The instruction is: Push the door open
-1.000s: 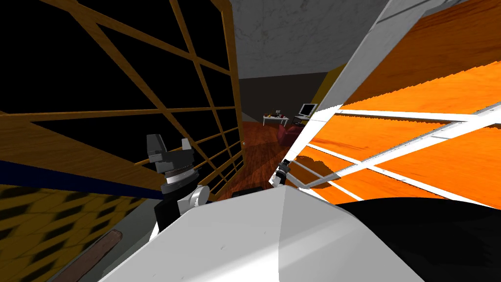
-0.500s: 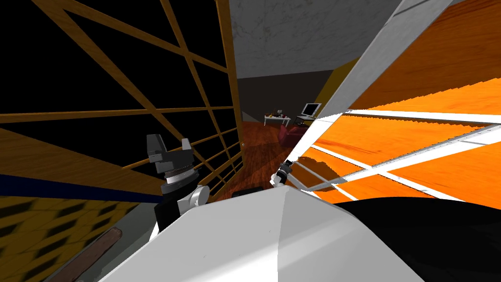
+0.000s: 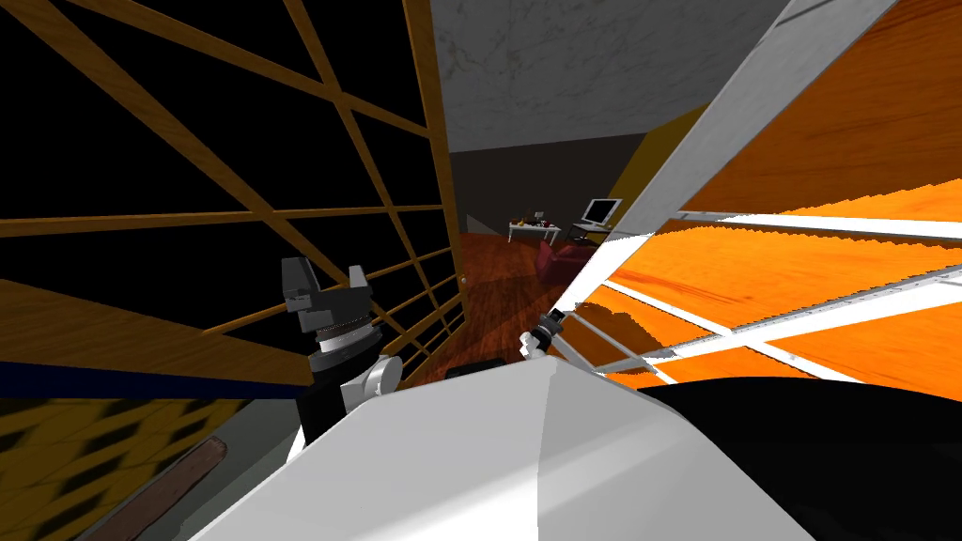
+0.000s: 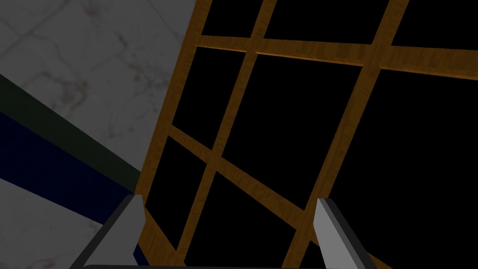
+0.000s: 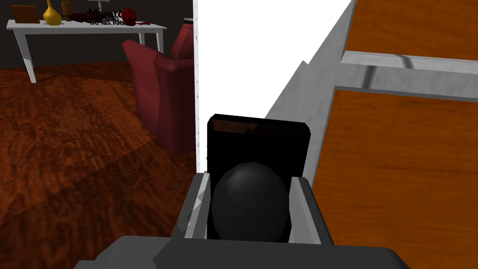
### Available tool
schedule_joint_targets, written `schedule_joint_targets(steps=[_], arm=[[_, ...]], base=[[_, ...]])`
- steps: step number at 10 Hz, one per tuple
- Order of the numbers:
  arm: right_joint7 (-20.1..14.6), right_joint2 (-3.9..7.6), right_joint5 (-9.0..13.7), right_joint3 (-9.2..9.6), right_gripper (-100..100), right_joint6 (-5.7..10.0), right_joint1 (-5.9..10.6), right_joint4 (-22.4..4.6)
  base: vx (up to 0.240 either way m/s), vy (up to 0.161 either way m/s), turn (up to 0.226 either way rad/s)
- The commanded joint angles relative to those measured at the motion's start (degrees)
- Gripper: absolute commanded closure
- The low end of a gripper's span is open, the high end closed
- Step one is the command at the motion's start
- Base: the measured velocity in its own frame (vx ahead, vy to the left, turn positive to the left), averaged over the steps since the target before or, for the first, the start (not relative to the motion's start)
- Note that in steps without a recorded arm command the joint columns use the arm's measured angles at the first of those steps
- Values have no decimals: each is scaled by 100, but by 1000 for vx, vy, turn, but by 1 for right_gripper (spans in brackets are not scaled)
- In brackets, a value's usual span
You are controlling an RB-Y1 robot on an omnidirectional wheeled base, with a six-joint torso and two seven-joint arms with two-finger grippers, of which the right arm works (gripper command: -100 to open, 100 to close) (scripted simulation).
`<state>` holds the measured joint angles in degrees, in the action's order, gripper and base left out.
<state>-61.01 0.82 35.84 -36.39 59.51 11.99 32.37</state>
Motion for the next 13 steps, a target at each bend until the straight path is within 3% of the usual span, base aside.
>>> schedule_joint_targets(steps=[1, 3, 4, 5, 6, 8, 9, 13], arm=[[175, -157, 171, -196, 100, 166, 9, 73], [209, -205, 216, -242, 100, 210, 37, 41], [286, -348, 315, -344, 100, 309, 100, -30], [210, -251, 261, -283, 100, 269, 102, -102], [266, -82, 348, -398, 100, 379, 130, -122], [266, -82, 348, -398, 100, 379, 130, -131], [329, 15, 442, -524, 100, 473, 156, -125], [365, 29, 494, -594, 100, 526, 171, -127]], base=[[98, -109, 91], [77, -86, 26], [76, -89, 32], [38, -44, 14], [69, -118, -22], [59, -100, -3], [122, -121, -55], [78, -123, -23]])
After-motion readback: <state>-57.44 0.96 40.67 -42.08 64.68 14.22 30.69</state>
